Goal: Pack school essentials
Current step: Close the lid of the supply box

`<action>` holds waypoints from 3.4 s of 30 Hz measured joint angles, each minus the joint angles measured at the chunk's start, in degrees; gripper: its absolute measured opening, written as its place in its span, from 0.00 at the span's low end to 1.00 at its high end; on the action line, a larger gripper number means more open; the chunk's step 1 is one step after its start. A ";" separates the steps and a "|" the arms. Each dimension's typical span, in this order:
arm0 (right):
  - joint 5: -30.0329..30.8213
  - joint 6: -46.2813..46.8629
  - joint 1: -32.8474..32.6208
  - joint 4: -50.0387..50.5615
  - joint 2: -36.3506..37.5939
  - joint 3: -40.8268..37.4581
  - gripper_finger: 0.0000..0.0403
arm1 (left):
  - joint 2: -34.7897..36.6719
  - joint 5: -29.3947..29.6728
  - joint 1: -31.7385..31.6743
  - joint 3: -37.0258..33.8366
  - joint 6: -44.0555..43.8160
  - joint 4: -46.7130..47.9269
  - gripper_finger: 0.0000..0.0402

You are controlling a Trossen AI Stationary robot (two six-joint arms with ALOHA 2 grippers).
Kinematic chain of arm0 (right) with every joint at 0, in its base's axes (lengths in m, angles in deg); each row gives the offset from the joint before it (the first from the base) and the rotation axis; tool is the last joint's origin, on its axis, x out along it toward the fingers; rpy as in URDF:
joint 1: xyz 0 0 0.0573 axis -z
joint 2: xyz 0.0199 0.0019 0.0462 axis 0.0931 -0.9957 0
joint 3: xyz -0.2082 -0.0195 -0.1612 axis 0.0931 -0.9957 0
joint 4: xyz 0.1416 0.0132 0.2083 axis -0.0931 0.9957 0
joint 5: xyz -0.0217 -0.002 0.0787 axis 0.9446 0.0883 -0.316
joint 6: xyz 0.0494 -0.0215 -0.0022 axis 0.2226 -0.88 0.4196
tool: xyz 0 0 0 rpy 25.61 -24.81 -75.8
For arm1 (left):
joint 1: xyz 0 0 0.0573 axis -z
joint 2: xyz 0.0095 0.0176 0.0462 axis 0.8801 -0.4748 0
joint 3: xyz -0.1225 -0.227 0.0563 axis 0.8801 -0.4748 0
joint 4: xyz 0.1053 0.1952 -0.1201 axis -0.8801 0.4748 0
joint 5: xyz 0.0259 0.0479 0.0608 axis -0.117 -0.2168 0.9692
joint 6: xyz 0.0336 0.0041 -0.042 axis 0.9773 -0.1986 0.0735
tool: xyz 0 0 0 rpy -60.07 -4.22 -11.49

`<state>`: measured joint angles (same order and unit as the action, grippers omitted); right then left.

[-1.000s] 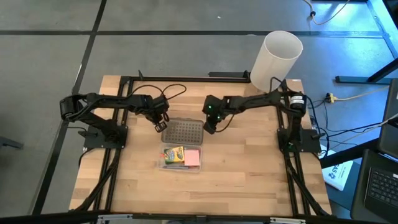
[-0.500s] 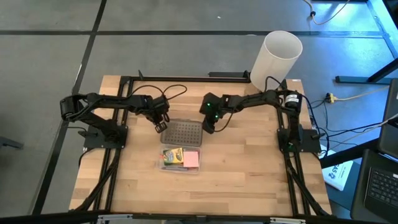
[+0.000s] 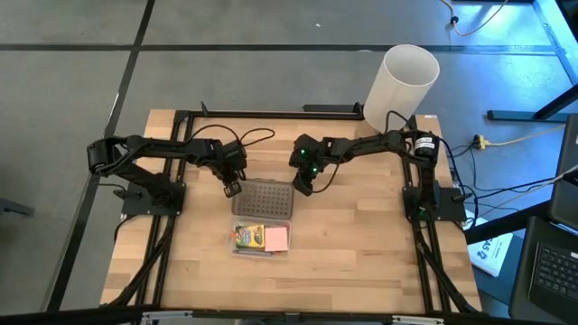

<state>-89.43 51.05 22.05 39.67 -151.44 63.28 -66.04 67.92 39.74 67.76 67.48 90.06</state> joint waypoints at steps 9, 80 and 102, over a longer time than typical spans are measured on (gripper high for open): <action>-1.12 -0.10 0.00 0.38 0.02 0.00 0.09 | 0.00 -1.50 -0.02 0.00 3.78 0.04 0.00; -20.06 -4.36 -0.09 -7.73 -5.58 -0.68 0.09 | 16.62 2.94 22.99 9.20 -8.71 19.67 0.00; -20.02 -4.34 -0.07 -8.46 -5.53 -0.61 0.09 | -2.30 -0.83 46.47 9.14 -20.75 7.02 0.00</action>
<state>-109.44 46.71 21.98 31.21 -156.97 62.67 -68.34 67.10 86.22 76.89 46.73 97.08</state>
